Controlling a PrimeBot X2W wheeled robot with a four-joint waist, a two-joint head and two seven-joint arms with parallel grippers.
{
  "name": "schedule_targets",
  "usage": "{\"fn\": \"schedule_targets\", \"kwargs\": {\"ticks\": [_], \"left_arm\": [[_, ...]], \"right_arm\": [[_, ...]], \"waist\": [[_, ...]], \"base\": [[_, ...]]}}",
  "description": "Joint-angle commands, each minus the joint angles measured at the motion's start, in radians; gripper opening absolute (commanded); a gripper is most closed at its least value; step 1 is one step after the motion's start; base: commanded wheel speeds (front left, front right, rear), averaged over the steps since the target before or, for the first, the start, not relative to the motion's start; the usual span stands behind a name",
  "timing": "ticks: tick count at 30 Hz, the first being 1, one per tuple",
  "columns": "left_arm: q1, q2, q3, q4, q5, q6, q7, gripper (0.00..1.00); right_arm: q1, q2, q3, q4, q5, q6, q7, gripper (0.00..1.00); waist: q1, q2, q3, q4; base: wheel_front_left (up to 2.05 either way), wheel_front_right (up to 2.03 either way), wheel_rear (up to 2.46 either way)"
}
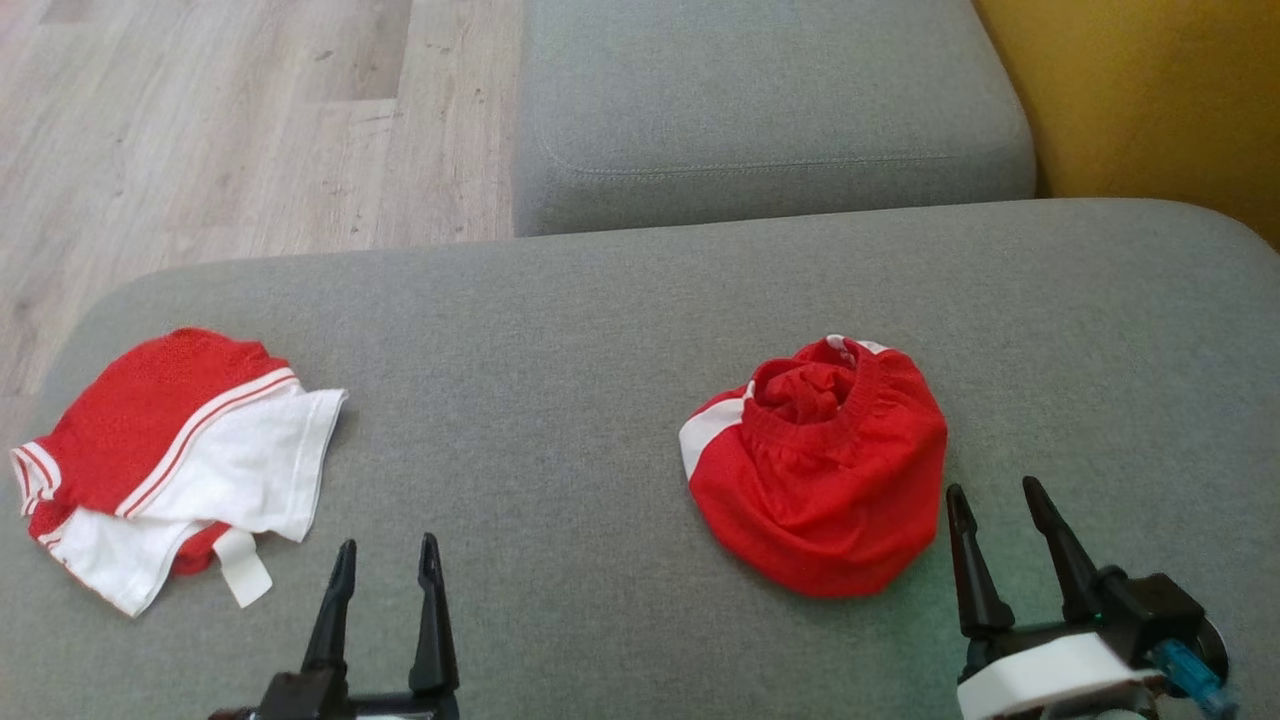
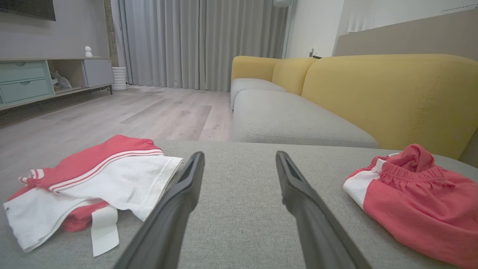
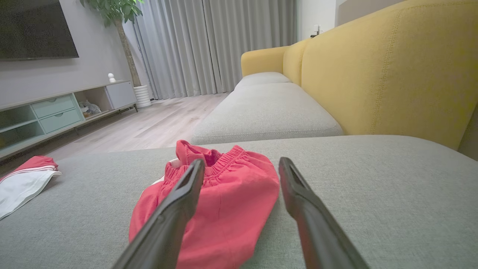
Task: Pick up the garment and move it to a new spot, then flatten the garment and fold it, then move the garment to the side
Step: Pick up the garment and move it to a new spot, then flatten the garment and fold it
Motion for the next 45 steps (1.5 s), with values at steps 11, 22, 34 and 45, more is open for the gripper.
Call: {"fn": "schedule_targets", "kwargs": {"ticks": [11, 22, 34, 45], "left_arm": [[-0.043, -0.008, 0.036, -0.033, 0.01, 0.005, -0.01, 1.0], [-0.054, -0.008, 0.018, -0.027, 0.018, 0.006, -0.01, 1.0], [-0.053, -0.008, 0.003, -0.025, 0.023, 0.007, -0.01, 1.0], [-0.102, -0.008, -0.018, 0.005, 0.041, -0.025, -0.01, 1.0]], "right_arm": [[-0.036, -0.004, 0.032, -0.04, 0.015, -0.001, -0.004, 1.0], [-0.04, -0.004, 0.029, -0.03, 0.012, -0.001, -0.004, 1.0], [-0.039, -0.004, 0.031, -0.023, 0.011, -0.001, -0.004, 1.0], [-0.052, -0.004, 0.031, -0.029, 0.011, -0.001, -0.004, 1.0]], "waist": [[0.0001, -0.0001, 0.005, -0.012], [0.0001, -0.0001, 0.006, -0.008], [0.0001, -0.0001, -0.001, -0.007], [0.0001, -0.0001, 0.023, -0.022]], "base": [[0.0, 0.0, 0.0], [0.0, 0.0, 0.0], [0.0, 0.0, 0.0], [0.0, 0.0, 0.0]]}}
